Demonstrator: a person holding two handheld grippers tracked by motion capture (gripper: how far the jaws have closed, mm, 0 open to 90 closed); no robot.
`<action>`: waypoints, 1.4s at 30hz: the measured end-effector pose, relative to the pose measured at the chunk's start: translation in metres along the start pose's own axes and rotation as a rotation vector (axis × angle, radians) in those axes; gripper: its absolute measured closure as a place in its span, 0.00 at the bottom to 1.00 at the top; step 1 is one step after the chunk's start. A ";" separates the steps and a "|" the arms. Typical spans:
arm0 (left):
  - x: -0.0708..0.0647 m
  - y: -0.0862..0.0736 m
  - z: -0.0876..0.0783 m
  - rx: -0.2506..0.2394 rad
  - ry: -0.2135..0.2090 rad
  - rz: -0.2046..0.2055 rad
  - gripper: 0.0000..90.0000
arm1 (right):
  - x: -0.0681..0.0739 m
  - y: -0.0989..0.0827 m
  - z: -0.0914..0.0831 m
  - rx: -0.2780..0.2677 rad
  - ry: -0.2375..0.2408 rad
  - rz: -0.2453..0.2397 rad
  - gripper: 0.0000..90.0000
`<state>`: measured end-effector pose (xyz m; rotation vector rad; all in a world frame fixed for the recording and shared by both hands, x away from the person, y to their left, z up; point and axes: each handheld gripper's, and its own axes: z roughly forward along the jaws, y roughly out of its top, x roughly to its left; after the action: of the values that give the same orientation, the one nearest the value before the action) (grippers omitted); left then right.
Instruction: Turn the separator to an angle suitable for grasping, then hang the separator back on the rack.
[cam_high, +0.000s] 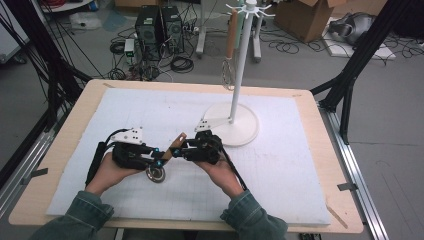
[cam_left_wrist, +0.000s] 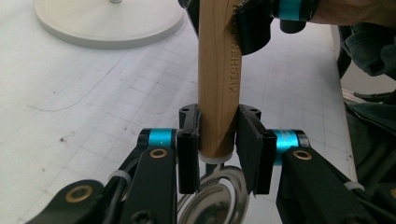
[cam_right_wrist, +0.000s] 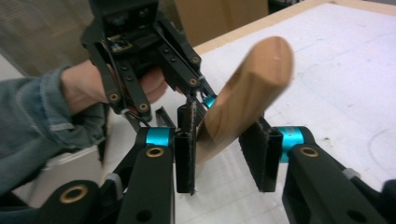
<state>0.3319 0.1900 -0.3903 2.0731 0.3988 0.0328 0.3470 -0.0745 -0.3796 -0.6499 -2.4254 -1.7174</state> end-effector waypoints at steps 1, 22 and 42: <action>-0.001 0.001 0.000 -0.003 -0.003 0.004 0.78 | -0.001 0.000 -0.001 -0.001 0.009 0.000 0.77; -0.002 0.003 0.011 -0.001 -0.098 -0.004 0.79 | 0.007 0.005 -0.013 -0.004 0.057 -0.072 0.80; -0.014 0.024 0.021 -0.100 -0.065 -0.008 0.80 | 0.017 0.001 -0.021 -0.114 0.001 -0.097 0.73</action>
<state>0.3292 0.1576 -0.3790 1.9684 0.3591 -0.0188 0.3286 -0.0885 -0.3655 -0.5511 -2.4106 -1.9037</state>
